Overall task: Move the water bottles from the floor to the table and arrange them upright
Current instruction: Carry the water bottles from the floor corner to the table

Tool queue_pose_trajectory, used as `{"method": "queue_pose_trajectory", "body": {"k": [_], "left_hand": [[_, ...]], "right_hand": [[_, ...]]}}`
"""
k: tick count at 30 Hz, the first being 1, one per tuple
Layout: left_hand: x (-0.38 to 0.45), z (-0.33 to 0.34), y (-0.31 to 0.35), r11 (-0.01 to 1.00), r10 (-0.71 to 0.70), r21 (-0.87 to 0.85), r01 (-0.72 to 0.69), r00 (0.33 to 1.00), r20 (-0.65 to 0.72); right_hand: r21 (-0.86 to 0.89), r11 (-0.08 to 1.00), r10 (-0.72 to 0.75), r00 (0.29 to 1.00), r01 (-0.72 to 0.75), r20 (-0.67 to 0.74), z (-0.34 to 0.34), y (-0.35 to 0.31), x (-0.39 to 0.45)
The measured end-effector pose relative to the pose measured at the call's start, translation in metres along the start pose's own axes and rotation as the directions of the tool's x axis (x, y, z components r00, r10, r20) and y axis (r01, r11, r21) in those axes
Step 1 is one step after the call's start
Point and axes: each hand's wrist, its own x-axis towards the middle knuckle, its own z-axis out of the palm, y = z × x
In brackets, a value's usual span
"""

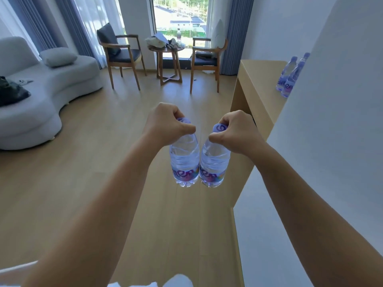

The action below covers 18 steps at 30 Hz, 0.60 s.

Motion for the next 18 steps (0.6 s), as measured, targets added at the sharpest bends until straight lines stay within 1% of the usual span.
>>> {"method": "queue_pose_trajectory", "body": {"k": [5,8,12,15,18], "left_hand": [[0.096,0.016,-0.020,1.000,0.020,-0.011,-0.019,0.998,0.053],[0.155,0.027,-0.032,0.999,0.045,-0.019,-0.043,0.991,0.130],[0.230,0.037,-0.040,0.996,0.087,0.012,-0.092,0.970,0.227],[0.282,0.046,-0.041,0.991,0.125,0.018,-0.134,0.959,0.254],[0.326,0.058,-0.042,0.989,0.143,-0.008,-0.146,0.955,0.260]], "right_hand": [[0.013,0.999,0.045,0.999,-0.045,-0.015,0.018,0.012,0.085],[0.014,0.996,0.090,0.995,-0.090,-0.049,0.032,0.018,0.139],[0.040,0.984,0.178,0.979,-0.175,-0.103,0.043,0.027,0.205],[0.064,0.973,0.231,0.959,-0.223,-0.167,0.045,0.034,0.248],[0.076,0.960,0.280,0.936,-0.269,-0.215,0.042,0.043,0.284]]}}
